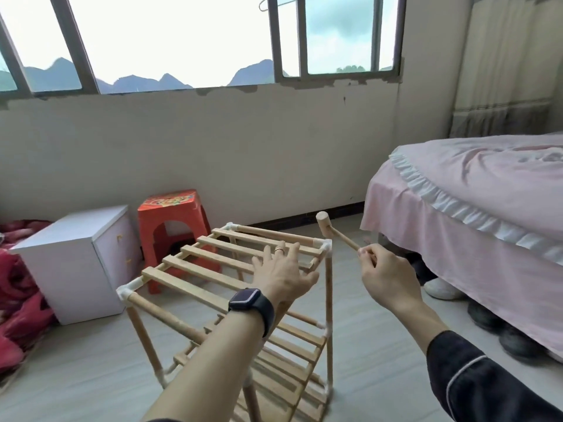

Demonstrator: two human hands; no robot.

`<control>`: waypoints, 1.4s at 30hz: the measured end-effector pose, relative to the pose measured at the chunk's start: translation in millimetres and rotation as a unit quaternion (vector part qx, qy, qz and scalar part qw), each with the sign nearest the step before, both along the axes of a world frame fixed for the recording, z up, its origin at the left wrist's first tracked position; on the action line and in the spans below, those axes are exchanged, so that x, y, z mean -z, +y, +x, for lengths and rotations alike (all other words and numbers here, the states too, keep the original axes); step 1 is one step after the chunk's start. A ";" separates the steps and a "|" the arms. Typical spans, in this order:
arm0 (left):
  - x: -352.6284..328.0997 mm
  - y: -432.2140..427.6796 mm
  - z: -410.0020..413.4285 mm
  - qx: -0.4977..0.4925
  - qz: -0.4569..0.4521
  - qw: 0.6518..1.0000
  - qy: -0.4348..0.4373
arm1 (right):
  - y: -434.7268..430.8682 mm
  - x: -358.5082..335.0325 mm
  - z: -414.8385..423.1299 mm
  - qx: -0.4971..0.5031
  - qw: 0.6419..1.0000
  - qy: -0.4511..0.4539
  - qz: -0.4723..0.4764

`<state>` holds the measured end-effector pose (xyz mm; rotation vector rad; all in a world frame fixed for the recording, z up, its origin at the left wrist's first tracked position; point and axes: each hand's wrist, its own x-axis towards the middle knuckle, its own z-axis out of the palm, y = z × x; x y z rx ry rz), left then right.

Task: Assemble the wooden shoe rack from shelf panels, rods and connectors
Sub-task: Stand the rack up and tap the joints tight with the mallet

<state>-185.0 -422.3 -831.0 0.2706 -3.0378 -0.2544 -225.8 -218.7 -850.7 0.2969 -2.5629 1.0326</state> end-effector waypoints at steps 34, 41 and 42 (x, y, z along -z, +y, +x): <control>23.4 -4.0 -11.3 -0.029 -0.019 0.998 -0.045 | -5.7 3.2 -6.5 0.014 0.999 0.029 0.032; 19.9 -6.6 -3.3 0.011 0.018 0.999 -0.040 | -8.3 8.6 -2.8 -0.012 0.999 0.042 0.007; 18.0 -9.2 -0.3 0.026 0.033 0.998 -0.040 | -9.6 7.2 -0.8 -0.016 0.999 0.044 0.003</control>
